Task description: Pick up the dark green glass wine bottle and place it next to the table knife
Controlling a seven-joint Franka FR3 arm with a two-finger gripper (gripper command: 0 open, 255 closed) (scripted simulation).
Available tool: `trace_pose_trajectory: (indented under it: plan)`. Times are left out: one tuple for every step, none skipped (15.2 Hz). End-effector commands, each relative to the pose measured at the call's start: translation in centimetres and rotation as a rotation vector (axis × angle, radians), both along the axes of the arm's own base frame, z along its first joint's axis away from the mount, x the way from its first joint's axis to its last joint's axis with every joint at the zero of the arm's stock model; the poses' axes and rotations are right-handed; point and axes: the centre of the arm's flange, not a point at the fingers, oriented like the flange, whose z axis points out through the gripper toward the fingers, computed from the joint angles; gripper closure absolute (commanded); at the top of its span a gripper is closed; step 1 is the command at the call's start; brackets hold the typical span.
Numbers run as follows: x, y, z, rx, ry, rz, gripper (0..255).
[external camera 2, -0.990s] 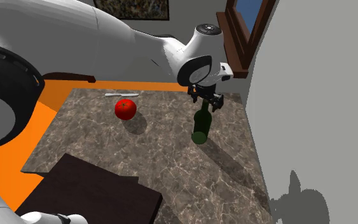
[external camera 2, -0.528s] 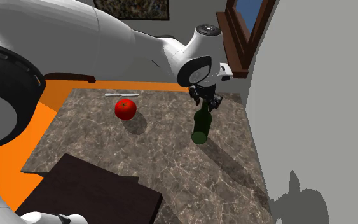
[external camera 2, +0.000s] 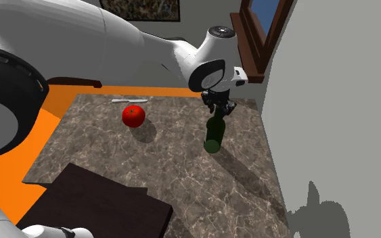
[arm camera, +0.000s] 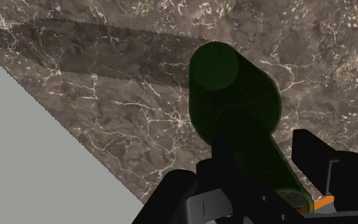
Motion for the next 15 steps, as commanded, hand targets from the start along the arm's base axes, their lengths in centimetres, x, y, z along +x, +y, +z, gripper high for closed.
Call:
trace_pose_trajectory:
  plan:
    - [0.0, 0.0, 0.0, 0.000, 0.000, 0.000, 255]
    - [0.0, 0.0, 0.5, 0.000, 0.000, 0.000, 255]
    - [0.0, 0.0, 1.0, 0.000, 0.000, 0.000, 255]
    - [0.0, 0.0, 1.6, 0.000, 0.000, 0.000, 255]
    - [0.0, 0.0, 2.1, 0.000, 0.000, 0.000, 255]
    - [0.0, 0.0, 2.6, 0.000, 0.000, 0.000, 255]
    - [0.0, 0.0, 3.1, 0.000, 0.000, 0.000, 255]
    - [0.0, 0.0, 3.7, 0.000, 0.000, 0.000, 255]
    - [0.0, 0.0, 4.2, 0.000, 0.000, 0.000, 255]
    - [0.0, 0.0, 4.7, 0.000, 0.000, 0.000, 255]
    - [0.0, 0.0, 5.3, 0.000, 0.000, 0.000, 255]
    - [0.0, 0.0, 5.8, 0.000, 0.000, 0.000, 255]
    - [0.0, 0.0, 6.3, 0.000, 0.000, 0.000, 255]
    - [0.0, 0.0, 6.8, 0.000, 0.000, 0.000, 255]
    - [0.0, 0.0, 7.4, 0.000, 0.000, 0.000, 255]
